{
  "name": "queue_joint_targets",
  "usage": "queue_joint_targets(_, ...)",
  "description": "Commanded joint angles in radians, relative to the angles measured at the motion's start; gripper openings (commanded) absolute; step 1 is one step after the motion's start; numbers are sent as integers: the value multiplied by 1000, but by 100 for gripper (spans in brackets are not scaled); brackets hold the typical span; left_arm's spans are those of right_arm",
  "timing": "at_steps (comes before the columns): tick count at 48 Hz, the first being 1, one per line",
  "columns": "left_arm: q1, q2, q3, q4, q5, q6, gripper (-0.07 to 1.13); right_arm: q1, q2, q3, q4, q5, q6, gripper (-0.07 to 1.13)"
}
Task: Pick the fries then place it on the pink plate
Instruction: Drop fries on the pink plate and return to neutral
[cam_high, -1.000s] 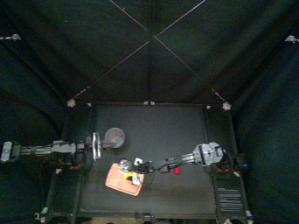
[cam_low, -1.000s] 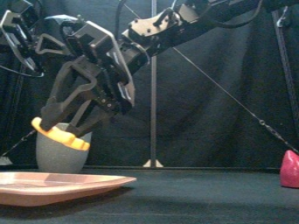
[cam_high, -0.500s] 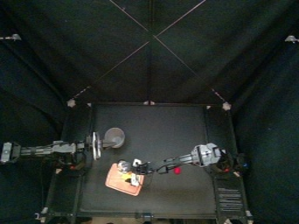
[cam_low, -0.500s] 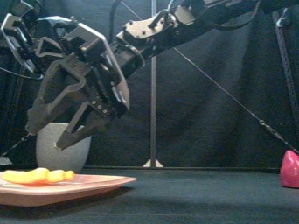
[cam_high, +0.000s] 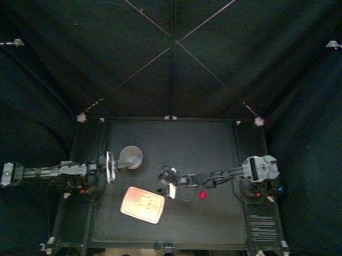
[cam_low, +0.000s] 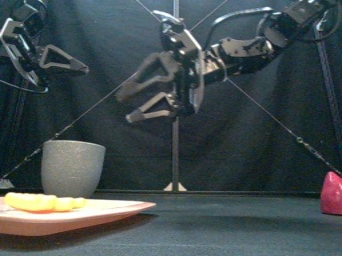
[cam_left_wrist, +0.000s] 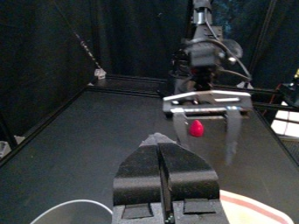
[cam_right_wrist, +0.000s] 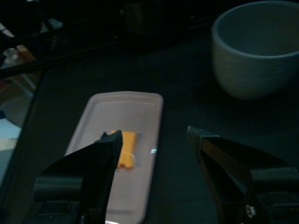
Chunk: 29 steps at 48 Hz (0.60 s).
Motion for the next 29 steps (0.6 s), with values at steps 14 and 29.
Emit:
queue_joint_targets(14,0,3,-5,-2,11,-3,5,-169,-282,232,-261,-137,2,94)
queue_joint_targets(29,-6,3,-9,-3,12,-3,4,-256,-466,371,-273,-140,9,94)
